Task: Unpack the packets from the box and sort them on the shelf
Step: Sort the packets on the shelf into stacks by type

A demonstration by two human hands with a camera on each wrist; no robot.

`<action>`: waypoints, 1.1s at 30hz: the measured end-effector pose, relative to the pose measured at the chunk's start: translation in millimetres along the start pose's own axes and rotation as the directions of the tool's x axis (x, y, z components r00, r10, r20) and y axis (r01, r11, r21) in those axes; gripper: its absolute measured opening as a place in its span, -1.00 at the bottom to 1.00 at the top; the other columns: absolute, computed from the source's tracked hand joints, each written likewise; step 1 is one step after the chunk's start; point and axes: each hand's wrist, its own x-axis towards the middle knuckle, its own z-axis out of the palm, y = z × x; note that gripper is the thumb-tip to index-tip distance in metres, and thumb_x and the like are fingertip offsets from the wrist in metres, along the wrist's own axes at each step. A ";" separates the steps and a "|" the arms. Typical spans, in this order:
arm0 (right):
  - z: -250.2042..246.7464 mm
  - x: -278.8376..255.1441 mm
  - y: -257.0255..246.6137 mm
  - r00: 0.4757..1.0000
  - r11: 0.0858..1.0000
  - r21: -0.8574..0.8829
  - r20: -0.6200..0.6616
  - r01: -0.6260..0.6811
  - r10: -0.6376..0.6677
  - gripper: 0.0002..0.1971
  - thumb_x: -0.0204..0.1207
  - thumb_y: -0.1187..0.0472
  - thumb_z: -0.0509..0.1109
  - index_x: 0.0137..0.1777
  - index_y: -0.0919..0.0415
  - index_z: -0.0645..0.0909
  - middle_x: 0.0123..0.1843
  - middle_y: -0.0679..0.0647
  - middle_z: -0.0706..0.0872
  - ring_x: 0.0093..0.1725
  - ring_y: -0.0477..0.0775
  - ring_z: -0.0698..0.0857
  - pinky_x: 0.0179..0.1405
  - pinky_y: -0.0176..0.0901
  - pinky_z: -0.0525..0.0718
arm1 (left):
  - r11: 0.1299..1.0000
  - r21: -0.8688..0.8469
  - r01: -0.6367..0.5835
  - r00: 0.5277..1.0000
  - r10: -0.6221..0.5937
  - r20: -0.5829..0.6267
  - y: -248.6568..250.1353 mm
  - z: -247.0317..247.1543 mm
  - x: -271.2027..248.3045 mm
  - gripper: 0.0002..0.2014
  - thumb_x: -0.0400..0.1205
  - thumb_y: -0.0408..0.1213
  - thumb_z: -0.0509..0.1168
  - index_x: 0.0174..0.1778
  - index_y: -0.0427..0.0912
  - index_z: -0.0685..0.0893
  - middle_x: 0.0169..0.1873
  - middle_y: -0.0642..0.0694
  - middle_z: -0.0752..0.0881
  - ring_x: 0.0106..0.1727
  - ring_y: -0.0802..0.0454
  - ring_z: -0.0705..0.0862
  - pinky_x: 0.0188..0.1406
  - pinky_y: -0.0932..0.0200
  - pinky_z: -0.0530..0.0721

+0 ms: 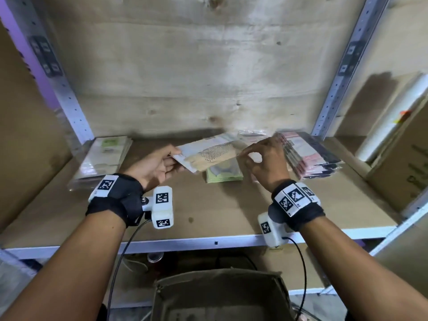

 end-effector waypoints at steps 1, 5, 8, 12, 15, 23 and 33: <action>1.5 1.0 0.9 0.996 0.995 0.075 0.057 -0.069 0.065 -0.86 0.53 0.19 0.48 0.04 0.11 0.82 0.02 0.12 0.74 0.09 0.10 0.65 0.19 -0.22 0.48 | 1.000 0.005 0.017 0.999 -0.018 0.027 -4.3 6.3 0.2 -0.93 0.62 -0.37 0.31 -0.05 -0.23 0.69 -0.17 -0.17 0.86 -0.25 0.10 0.82 -0.31 0.32 0.77; 8.0 3.6 -3.4 0.854 0.578 0.629 0.408 -0.519 0.322 -0.59 0.58 0.07 0.48 0.19 0.45 0.68 -0.09 0.37 0.80 -0.26 0.16 0.77 -0.08 0.02 0.81 | 0.998 0.034 0.050 0.992 -0.054 0.113 -20.1 32.5 0.5 -0.85 0.59 -0.50 0.33 0.06 -0.35 0.71 -0.07 -0.21 0.86 -0.14 0.06 0.85 -0.28 0.31 0.77; 14.3 4.9 -2.4 0.808 0.431 0.686 0.460 -0.587 0.368 -0.50 0.51 0.05 0.55 0.22 0.51 0.66 0.01 0.41 0.81 -0.13 0.34 0.78 -0.04 0.14 0.82 | 0.997 0.042 0.059 0.983 -0.065 0.169 -30.2 49.4 -0.5 -0.77 0.54 -0.56 0.39 0.11 -0.40 0.72 0.05 -0.29 0.83 0.03 -0.08 0.84 -0.17 0.23 0.80; 15.0 7.3 3.1 0.821 0.425 0.706 0.439 -0.567 0.365 -0.62 0.49 0.33 0.55 0.24 0.49 0.59 0.09 0.48 0.72 -0.02 0.27 0.65 0.13 0.30 0.67 | 0.969 0.237 0.074 0.950 -0.141 0.278 -41.8 59.4 -0.6 -0.56 0.42 -0.40 0.55 0.23 -0.38 0.71 0.09 -0.33 0.81 0.07 -0.19 0.83 -0.13 0.21 0.81; 10.3 5.8 10.9 0.842 0.497 0.680 0.447 -0.539 0.301 -0.64 0.52 0.34 0.52 0.26 0.50 0.59 0.22 0.52 0.69 0.07 0.26 0.62 0.29 0.34 0.59 | 0.899 0.438 0.019 0.976 -0.111 0.186 -40.0 55.3 4.0 -0.38 0.40 0.01 0.59 0.25 -0.35 0.68 -0.07 -0.34 0.84 -0.04 -0.24 0.85 -0.20 0.21 0.81; -3.9 0.7 30.7 0.778 0.771 0.442 0.619 -0.459 0.108 -0.65 0.61 0.18 0.44 0.38 0.17 0.64 0.17 0.15 0.79 -0.16 -0.20 0.70 -0.41 -0.44 0.54 | 0.951 0.217 -0.218 0.955 0.254 -0.154 -16.1 22.3 30.8 -0.67 0.58 0.05 0.43 0.10 -0.10 0.73 -0.09 -0.10 0.87 -0.09 -0.01 0.85 -0.22 0.22 0.81; -9.8 -10.3 40.8 0.702 0.747 0.466 0.712 -0.474 0.001 -0.62 0.60 0.38 0.40 0.41 0.34 0.57 -0.15 0.02 0.72 -0.53 -0.30 0.54 -0.60 -0.46 0.42 | 0.869 0.430 -0.246 0.931 0.335 -0.143 -22.6 2.1 36.9 -0.69 0.54 0.10 0.45 -0.20 -0.11 0.80 -0.36 -0.11 0.81 -0.40 -0.01 0.70 -0.40 0.20 0.51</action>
